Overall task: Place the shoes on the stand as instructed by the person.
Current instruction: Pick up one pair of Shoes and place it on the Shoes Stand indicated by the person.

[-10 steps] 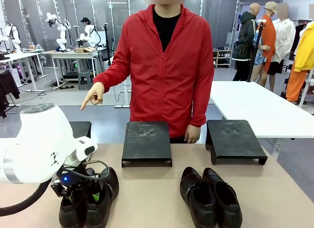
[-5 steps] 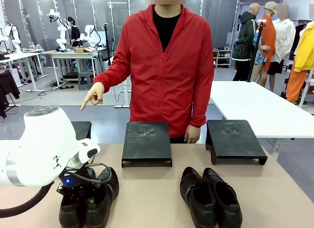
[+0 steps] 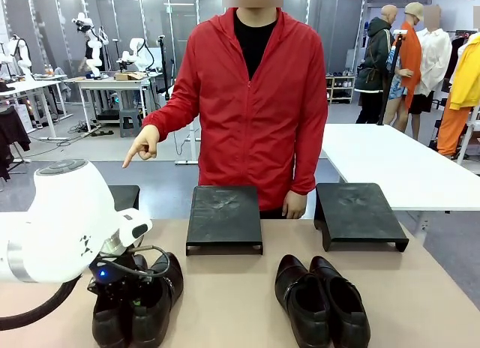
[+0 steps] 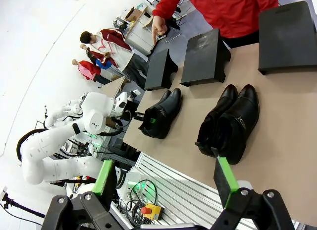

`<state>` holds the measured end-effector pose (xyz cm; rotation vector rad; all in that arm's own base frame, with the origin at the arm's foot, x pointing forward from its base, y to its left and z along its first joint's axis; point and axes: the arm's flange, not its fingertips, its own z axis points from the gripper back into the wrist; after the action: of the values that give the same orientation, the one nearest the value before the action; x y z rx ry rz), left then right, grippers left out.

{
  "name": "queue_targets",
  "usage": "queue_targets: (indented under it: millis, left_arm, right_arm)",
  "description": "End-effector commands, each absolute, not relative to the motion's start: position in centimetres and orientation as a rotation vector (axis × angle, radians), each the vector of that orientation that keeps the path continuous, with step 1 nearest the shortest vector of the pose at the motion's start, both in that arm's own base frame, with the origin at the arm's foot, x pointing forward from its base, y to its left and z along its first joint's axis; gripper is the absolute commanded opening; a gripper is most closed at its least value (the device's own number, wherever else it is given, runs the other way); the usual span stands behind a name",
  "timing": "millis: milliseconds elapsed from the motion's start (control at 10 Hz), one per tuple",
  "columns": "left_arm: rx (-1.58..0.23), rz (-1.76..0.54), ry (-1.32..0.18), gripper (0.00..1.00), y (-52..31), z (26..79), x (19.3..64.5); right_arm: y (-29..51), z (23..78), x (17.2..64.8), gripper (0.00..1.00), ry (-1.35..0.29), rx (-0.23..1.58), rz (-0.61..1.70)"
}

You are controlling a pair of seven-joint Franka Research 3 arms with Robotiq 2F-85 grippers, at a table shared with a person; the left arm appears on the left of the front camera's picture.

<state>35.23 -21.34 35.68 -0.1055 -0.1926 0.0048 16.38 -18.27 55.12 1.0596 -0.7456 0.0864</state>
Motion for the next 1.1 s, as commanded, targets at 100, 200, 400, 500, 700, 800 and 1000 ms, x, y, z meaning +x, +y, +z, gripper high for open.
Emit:
queue_targets:
  millis: [100, 200, 400, 500, 700, 800, 1000]
  left_arm:
    - [-0.084, 0.035, -0.275, 0.0, -19.9, 43.8, 33.2]
    - [-0.08, 0.046, -0.308, 0.0, -18.3, 46.7, 33.3]
    - [-0.08, 0.022, -0.369, 0.0, -15.0, 50.0, 34.1]
    - [-0.075, 0.015, -0.394, 0.0, -13.1, 51.1, 34.6]
    - [-0.058, 0.012, -0.435, 0.0, -10.6, 52.5, 35.2]
    - [-0.054, 0.017, -0.456, 0.0, -9.8, 52.9, 35.4]
    - [-0.027, 0.031, -0.484, 0.0, -10.1, 53.5, 34.0]
  right_arm:
    - [-18.4, 55.3, 16.4, 1.0, -0.761, 1.059, 0.103]
    - [-18.4, 55.3, 16.4, 1.0, -0.761, 1.059, 0.103]
    - [-18.4, 55.3, 16.4, 1.0, -0.761, 1.059, 0.103]
    - [-18.4, 55.3, 16.4, 1.0, -0.761, 1.059, 0.103]
    - [-18.4, 55.3, 16.4, 1.0, -0.761, 1.059, 0.103]
    - [-18.4, 55.3, 16.4, 1.0, -0.761, 1.059, 0.103]
    - [-18.4, 55.3, 16.4, 1.0, -0.761, 1.059, 0.103]
